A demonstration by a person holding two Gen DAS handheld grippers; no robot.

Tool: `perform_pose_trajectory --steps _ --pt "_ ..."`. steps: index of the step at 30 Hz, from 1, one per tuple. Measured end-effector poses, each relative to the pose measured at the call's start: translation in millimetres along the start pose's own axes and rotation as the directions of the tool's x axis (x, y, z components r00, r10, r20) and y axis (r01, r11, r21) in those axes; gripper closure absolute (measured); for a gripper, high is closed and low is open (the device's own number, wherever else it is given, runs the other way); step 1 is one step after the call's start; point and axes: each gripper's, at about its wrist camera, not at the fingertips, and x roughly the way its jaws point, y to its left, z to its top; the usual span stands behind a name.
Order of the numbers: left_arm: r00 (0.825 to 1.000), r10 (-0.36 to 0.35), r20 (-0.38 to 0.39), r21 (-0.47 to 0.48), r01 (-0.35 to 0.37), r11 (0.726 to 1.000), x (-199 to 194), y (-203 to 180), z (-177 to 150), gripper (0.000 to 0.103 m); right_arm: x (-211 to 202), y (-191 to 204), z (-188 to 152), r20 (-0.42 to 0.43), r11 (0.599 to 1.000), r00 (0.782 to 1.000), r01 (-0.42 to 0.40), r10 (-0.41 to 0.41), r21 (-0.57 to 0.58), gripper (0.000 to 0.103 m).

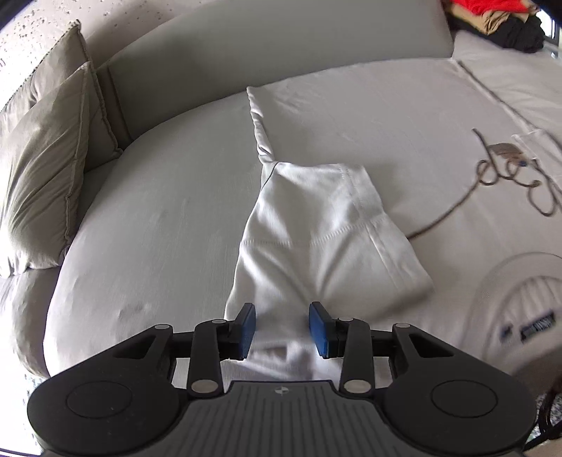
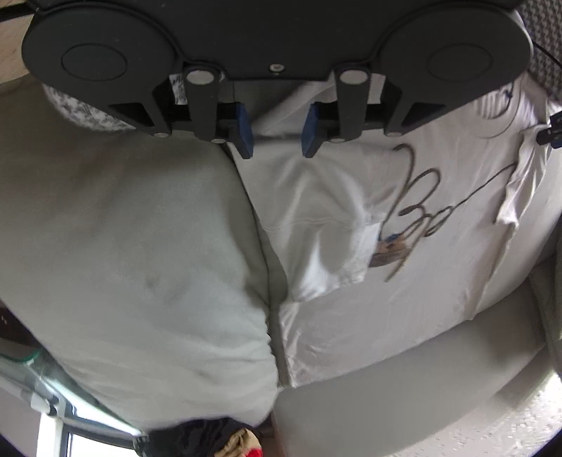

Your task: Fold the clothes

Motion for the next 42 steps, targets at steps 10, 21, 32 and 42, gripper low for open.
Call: perform_pose_trajectory --steps 10,21,32,42 --pt "0.997 -0.023 0.068 -0.056 0.026 0.998 -9.6 3.7 -11.0 0.067 8.5 24.2 15.2 0.046 0.997 0.999 0.010 -0.006 -0.081 0.070" --pt "0.997 -0.029 0.073 -0.088 0.035 0.996 -8.6 5.7 -12.1 0.065 4.6 31.2 -10.3 0.014 0.991 1.000 -0.010 0.012 -0.137 0.064" --pt "0.992 -0.079 0.096 -0.049 0.084 0.995 -12.7 1.6 -13.5 0.061 -11.9 46.9 -18.5 0.033 0.986 0.998 -0.047 0.053 -0.158 0.058" --pt "0.992 -0.100 0.081 -0.068 0.106 0.992 -10.0 6.3 -13.3 0.058 -13.2 50.5 -17.5 0.039 0.986 0.997 -0.055 0.062 -0.159 0.052"
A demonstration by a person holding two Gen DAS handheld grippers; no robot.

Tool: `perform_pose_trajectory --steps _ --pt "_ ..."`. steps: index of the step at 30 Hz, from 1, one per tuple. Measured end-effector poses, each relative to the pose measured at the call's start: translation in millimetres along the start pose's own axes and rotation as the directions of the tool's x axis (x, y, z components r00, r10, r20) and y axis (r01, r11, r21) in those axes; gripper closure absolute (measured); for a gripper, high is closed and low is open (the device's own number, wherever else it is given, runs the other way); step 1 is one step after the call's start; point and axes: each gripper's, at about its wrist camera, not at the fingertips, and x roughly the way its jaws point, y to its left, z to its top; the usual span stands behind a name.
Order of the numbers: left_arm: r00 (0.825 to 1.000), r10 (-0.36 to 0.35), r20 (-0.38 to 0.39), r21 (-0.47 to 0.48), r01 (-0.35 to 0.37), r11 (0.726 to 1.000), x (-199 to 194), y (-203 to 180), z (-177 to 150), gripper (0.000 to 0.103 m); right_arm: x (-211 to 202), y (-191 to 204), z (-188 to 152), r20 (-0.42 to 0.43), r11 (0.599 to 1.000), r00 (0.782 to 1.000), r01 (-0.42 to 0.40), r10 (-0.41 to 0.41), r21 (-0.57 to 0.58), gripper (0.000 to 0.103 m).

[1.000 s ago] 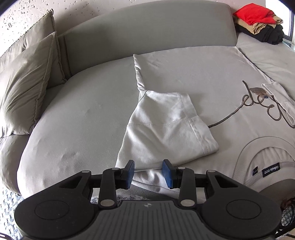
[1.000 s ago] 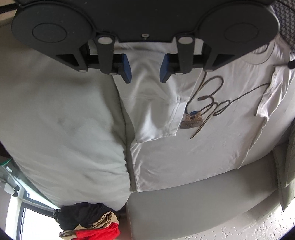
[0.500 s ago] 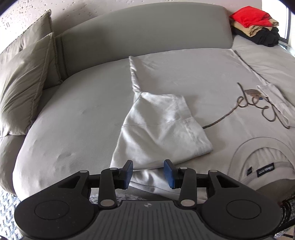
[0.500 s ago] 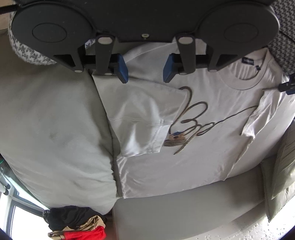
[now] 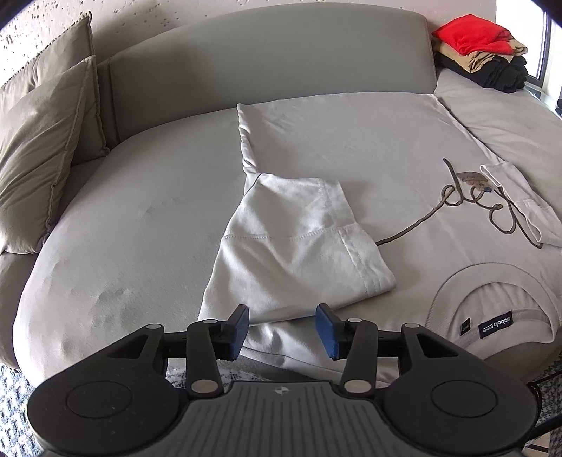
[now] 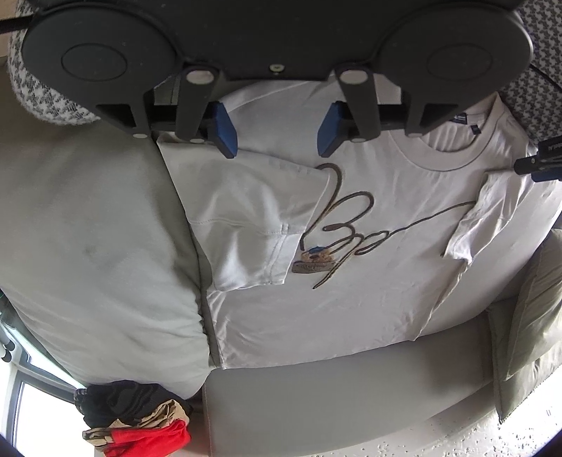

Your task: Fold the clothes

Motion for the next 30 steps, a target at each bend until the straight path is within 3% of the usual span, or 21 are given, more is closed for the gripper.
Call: perform_pose_trajectory --steps 10,13,15,17,18,19,21,23,27,30 --pt "1.000 -0.022 0.005 -0.026 0.022 0.999 -0.3 4.4 -0.5 0.057 1.2 4.0 3.1 -0.006 0.999 1.000 -0.030 0.030 0.017 0.048" --pt "1.000 -0.018 0.017 -0.047 0.019 0.999 -2.0 7.1 -0.3 0.057 1.1 -3.1 3.9 0.003 0.996 0.998 -0.068 0.068 0.065 0.048" --pt "0.999 -0.004 0.047 -0.080 0.008 0.997 -6.3 11.2 0.5 0.058 -2.7 -15.1 5.0 0.054 0.984 0.993 -0.111 0.105 0.137 0.049" --pt "0.995 -0.009 0.095 -0.117 0.020 0.993 -11.7 17.4 3.1 0.060 -5.6 -27.4 7.2 0.106 0.968 0.985 -0.152 0.133 0.200 0.071" --pt "0.994 -0.010 0.105 -0.132 0.023 0.991 -11.1 19.9 6.6 0.061 -6.0 -33.3 9.0 0.129 0.960 0.981 -0.168 0.142 0.223 0.092" --pt "0.994 -0.009 0.112 -0.145 0.025 0.989 -9.9 22.1 10.4 0.062 -5.0 -38.8 11.7 0.144 0.955 0.980 -0.171 0.139 0.243 0.094" --pt "0.998 0.020 0.061 -0.150 -0.011 0.989 4.2 22.7 21.7 0.075 1.5 -46.4 18.3 0.139 0.950 0.983 -0.156 0.122 0.272 0.094" --pt "0.997 0.071 -0.021 -0.146 -0.074 0.986 23.2 23.0 31.5 0.076 9.9 -52.0 23.7 0.113 0.940 0.986 -0.154 0.125 0.304 0.094" --pt "0.981 0.113 -0.158 -0.175 -0.141 0.975 41.5 29.2 34.6 0.063 30.4 -54.4 20.3 0.017 0.940 0.994 -0.105 0.105 0.326 0.093" --pt "0.980 0.138 -0.142 -0.133 -0.157 0.979 29.6 27.0 25.1 0.058 30.1 -53.4 8.4 -0.021 0.951 0.995 -0.089 0.100 0.296 0.093"
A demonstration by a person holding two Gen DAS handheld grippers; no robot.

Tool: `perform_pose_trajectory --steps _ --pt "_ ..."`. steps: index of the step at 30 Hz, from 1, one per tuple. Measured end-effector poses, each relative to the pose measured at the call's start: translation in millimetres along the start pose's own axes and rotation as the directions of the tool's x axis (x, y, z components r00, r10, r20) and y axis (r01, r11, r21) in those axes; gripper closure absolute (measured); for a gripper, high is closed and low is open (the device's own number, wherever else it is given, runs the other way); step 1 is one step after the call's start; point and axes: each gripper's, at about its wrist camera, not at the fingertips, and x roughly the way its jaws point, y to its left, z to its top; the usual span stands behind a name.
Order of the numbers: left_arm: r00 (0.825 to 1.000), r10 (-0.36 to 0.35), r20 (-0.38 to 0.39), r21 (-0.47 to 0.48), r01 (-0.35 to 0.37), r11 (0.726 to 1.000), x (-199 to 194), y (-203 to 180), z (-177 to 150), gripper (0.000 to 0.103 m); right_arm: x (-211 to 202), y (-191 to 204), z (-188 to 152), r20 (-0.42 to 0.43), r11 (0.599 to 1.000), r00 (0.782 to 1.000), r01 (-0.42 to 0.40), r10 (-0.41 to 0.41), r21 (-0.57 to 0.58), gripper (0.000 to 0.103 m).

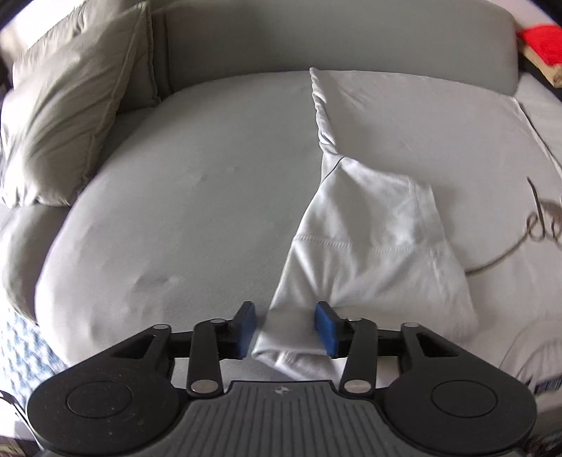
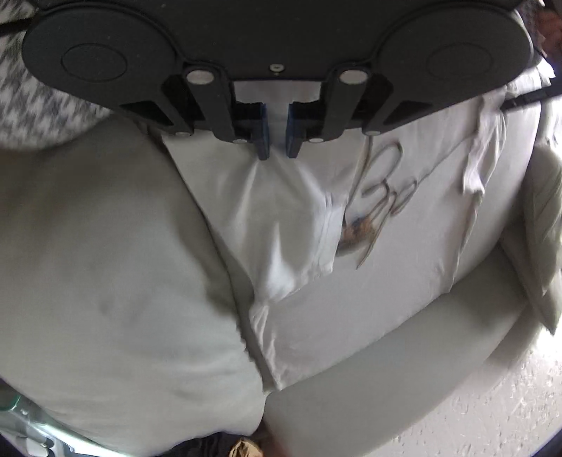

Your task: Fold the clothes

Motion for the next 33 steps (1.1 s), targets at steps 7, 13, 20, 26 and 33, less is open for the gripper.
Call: perform_pose_trajectory --steps 7,13,20,26,33 --pt "0.983 -0.003 0.186 0.024 -0.001 1.000 -33.8 -3.7 -16.0 0.061 -23.4 8.6 0.5 0.066 0.997 0.996 -0.053 0.057 -0.054 0.092" --pt "0.973 -0.192 0.132 0.070 0.184 0.981 -18.4 -41.4 3.5 0.055 11.4 22.2 9.2 0.015 0.987 0.988 -0.155 0.154 0.039 0.091" --pt "0.958 -0.279 0.070 0.167 0.264 0.950 -23.2 -66.4 10.0 0.055 -2.7 30.9 2.0 -0.092 0.961 0.957 -0.269 0.275 0.070 0.084" --pt "0.896 -0.363 0.256 0.164 0.330 0.930 -89.7 -46.8 35.4 0.043 -67.2 60.5 30.7 -0.007 0.919 0.919 -0.395 0.395 -0.010 0.070" --pt "0.834 -0.427 0.350 0.096 0.421 0.902 -102.3 -19.3 92.4 0.000 -118.3 83.4 99.1 0.135 0.872 0.862 -0.486 0.488 -0.052 0.036"
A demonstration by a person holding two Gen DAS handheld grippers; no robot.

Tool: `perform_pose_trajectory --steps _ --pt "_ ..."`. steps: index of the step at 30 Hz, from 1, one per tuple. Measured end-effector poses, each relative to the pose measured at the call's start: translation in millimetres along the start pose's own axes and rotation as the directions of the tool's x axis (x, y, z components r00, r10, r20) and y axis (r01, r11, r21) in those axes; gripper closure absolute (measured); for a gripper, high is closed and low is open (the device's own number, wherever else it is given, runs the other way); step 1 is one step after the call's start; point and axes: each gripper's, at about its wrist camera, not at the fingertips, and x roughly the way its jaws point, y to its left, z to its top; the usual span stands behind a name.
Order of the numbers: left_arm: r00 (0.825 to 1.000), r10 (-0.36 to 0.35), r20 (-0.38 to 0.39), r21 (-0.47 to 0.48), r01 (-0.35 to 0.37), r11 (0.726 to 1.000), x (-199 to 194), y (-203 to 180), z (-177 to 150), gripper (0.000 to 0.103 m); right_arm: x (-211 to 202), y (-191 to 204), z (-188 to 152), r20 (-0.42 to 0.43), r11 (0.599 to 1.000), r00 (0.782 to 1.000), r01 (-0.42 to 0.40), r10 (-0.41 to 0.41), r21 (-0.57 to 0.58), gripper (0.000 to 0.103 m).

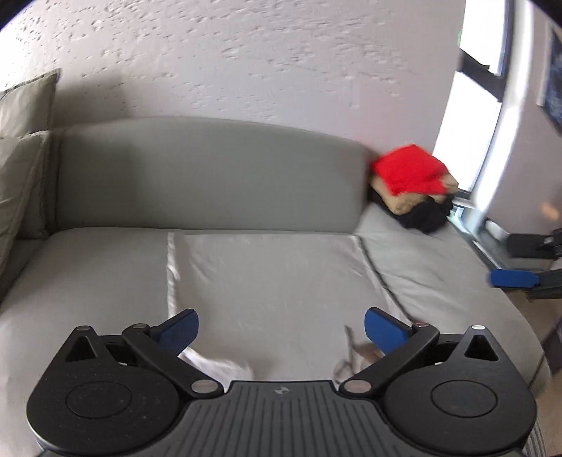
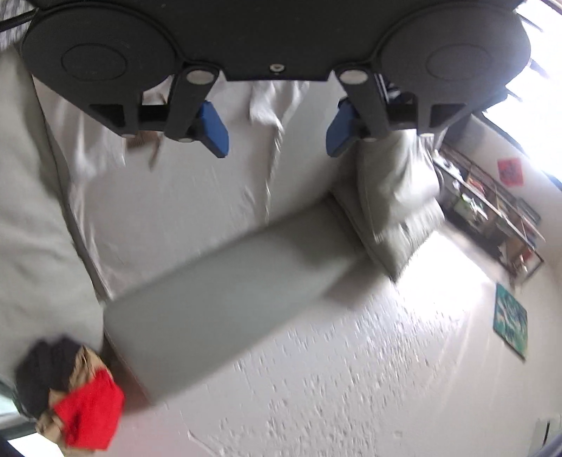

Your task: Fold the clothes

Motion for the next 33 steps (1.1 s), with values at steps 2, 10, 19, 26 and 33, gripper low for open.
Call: perform_pose_trajectory --steps 2,10,19,26,33 --pt "0.992 0.082 -0.096 -0.014 -0.084 0.996 24.1 14.0 17.0 0.001 12.9 -2.4 20.6 0.006 0.999 0.999 0.040 -0.040 0.014 0.035" --pt "0.958 0.126 -0.259 -0.091 -0.155 0.984 136.5 80.5 56.0 0.053 94.3 -72.3 77.0 -0.040 0.977 0.980 0.196 -0.193 0.083 0.062" --pt "0.938 0.203 -0.279 -0.244 -0.274 0.930 258.4 157.2 42.9 0.051 184.0 -187.8 93.4 0.008 0.930 0.943 0.325 -0.332 0.172 0.057" --pt "0.959 0.123 -0.254 -0.230 -0.183 0.956 313.1 173.2 56.2 0.052 226.9 -252.1 127.3 0.082 0.903 0.912 0.379 -0.401 0.202 0.058" --pt "0.968 0.092 -0.234 -0.138 -0.127 0.982 354.4 163.9 74.3 0.059 258.4 -284.8 155.2 0.079 0.929 0.933 0.335 -0.350 0.158 0.078"
